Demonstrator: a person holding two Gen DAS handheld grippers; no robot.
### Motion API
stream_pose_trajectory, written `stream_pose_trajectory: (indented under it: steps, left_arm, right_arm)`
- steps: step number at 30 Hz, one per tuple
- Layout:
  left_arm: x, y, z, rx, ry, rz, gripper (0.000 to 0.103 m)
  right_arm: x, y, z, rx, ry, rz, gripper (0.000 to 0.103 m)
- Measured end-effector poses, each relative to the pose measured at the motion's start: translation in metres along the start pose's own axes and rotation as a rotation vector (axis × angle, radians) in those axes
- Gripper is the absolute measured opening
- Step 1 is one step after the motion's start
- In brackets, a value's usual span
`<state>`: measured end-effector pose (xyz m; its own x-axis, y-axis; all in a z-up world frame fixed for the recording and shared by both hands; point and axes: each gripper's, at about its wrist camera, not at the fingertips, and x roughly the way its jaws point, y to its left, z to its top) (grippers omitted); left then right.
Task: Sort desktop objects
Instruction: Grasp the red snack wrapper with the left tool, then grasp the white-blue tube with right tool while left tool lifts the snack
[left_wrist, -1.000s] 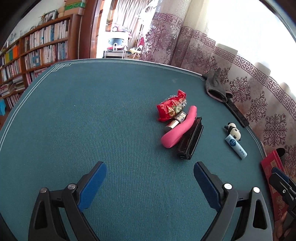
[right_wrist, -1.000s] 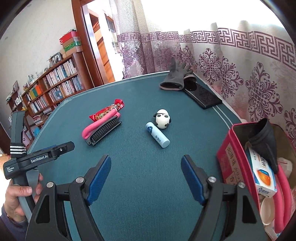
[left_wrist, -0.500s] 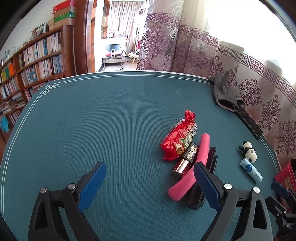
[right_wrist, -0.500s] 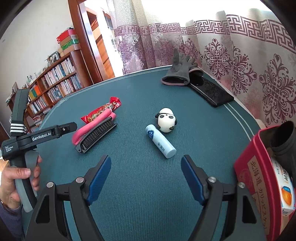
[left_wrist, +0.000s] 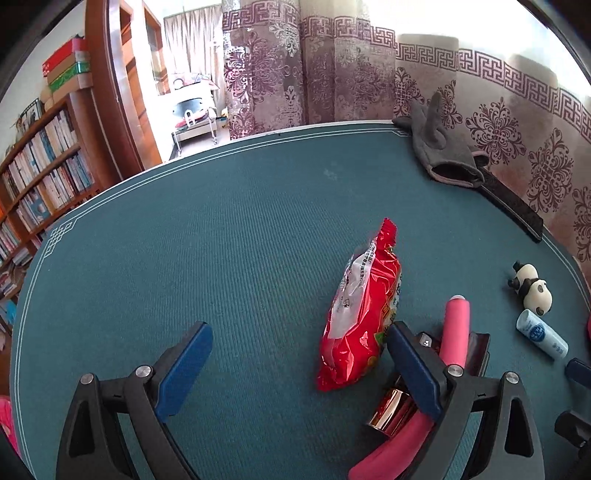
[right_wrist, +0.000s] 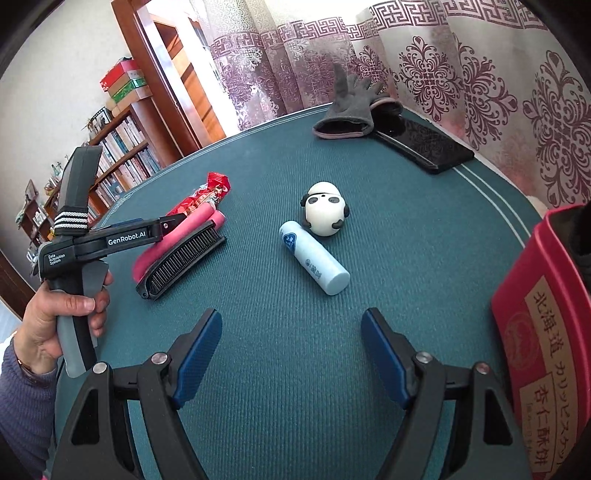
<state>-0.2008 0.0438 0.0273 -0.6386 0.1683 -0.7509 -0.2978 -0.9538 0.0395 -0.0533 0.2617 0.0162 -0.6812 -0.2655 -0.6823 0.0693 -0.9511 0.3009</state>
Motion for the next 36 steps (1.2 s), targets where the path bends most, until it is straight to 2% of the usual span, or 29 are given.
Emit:
stream_pose_trajectory:
  steps: [2, 5, 7, 8, 10, 12, 14, 21, 24, 30, 36]
  left_arm:
    - [0.002, -0.009, 0.000, 0.031, 0.005, -0.021, 0.097]
    - [0.007, -0.022, 0.005, 0.077, 0.021, -0.012, 0.096]
    - [0.011, -0.026, 0.007, 0.100, 0.037, -0.011, 0.091]
    - [0.012, -0.026, 0.009, 0.095, 0.032, -0.023, 0.086]
    - [0.013, -0.024, 0.012, 0.074, 0.044, -0.074, 0.063]
    - [0.012, -0.025, 0.016, 0.068, 0.043, -0.066, 0.035]
    - [0.011, -0.028, 0.016, 0.066, 0.043, -0.064, 0.028]
    - [-0.019, -0.018, -0.009, -0.038, -0.004, -0.064, 0.026]
    - [-0.035, -0.011, -0.020, -0.068, -0.033, -0.052, 0.026]
    - [-0.055, 0.002, -0.037, -0.127, -0.065, -0.061, 0.026]
    - [-0.056, -0.004, -0.042, -0.104, -0.069, -0.072, 0.026]
  right_arm:
    - [0.000, 0.001, 0.000, -0.005, 0.000, -0.001, 0.081]
    - [0.000, 0.000, 0.000, 0.001, -0.002, 0.008, 0.081]
    - [0.000, -0.001, 0.000, 0.004, -0.004, 0.012, 0.081]
    - [0.000, -0.001, 0.000, 0.003, -0.004, 0.011, 0.081]
    - [0.000, -0.001, 0.000, 0.001, -0.004, 0.010, 0.081]
    - [0.000, -0.001, 0.000, 0.002, -0.005, 0.011, 0.081]
    - [0.000, -0.001, 0.000, 0.001, -0.005, 0.011, 0.081]
    - [0.001, -0.001, 0.001, -0.003, 0.001, 0.020, 0.081]
    - [0.003, 0.004, 0.004, -0.035, 0.014, 0.001, 0.076]
    - [0.010, 0.016, 0.018, -0.114, 0.015, -0.111, 0.066]
    - [0.039, 0.015, 0.033, -0.163, 0.047, -0.218, 0.048]
